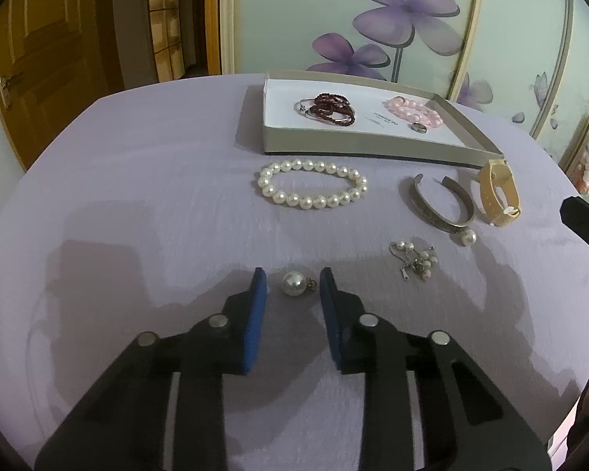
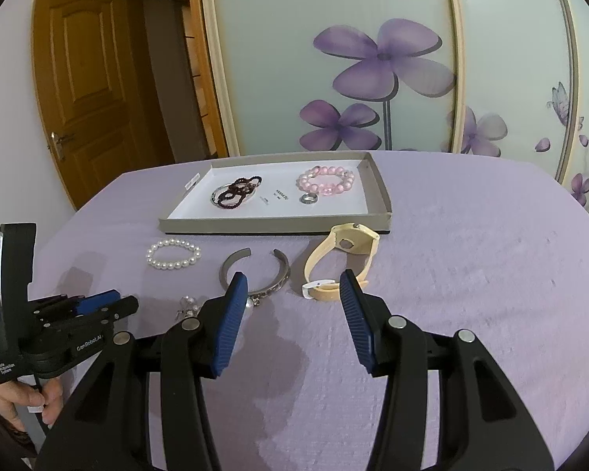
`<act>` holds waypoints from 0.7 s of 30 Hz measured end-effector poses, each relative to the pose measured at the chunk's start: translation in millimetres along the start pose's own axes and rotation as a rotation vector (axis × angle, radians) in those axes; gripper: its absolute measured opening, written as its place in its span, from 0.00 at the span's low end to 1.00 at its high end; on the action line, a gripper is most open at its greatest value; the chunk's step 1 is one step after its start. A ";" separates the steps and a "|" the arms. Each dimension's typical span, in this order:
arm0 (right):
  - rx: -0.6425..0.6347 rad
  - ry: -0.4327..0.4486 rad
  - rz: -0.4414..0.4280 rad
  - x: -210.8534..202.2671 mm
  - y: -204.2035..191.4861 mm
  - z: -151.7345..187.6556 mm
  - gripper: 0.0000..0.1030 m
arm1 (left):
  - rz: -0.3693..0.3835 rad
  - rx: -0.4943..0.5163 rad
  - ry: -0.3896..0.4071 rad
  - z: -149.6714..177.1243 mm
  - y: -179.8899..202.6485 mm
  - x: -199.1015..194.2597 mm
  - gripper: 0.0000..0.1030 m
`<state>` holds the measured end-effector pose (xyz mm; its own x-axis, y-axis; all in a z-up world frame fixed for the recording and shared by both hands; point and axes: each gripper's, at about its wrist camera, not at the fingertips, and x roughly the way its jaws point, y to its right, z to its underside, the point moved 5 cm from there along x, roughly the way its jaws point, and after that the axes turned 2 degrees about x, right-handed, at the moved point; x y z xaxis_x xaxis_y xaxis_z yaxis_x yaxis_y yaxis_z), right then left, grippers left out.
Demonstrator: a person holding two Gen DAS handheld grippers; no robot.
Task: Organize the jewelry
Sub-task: 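Move the left gripper to the single pearl earring and grasp it, then carry the pearl earring toward the tray with the left gripper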
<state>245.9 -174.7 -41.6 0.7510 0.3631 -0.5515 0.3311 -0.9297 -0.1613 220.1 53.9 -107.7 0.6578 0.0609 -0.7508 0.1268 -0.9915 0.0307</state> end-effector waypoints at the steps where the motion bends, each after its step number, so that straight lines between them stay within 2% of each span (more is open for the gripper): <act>1: 0.000 -0.002 -0.001 0.6 -0.3 0.6 0.49 | -0.005 0.005 0.002 0.6 1.0 -0.3 0.25; 14: -0.011 -0.024 -0.012 6.5 -8.1 5.7 0.49 | 0.007 0.002 -0.001 -2.2 7.7 0.9 0.24; 16: -0.014 -0.028 -0.015 7.6 -10.3 7.0 0.49 | 0.011 0.006 -0.002 -2.1 9.5 0.9 0.16; 21: -0.025 -0.052 -0.029 13.9 -16.8 10.7 0.49 | 0.028 -0.007 -0.001 -2.3 8.8 0.4 0.15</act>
<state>244.7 -154.7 -55.3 0.7101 0.3857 -0.5890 0.3669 -0.9167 -0.1581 223.2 45.4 -106.2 0.6605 0.0331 -0.7501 0.1139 -0.9919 0.0565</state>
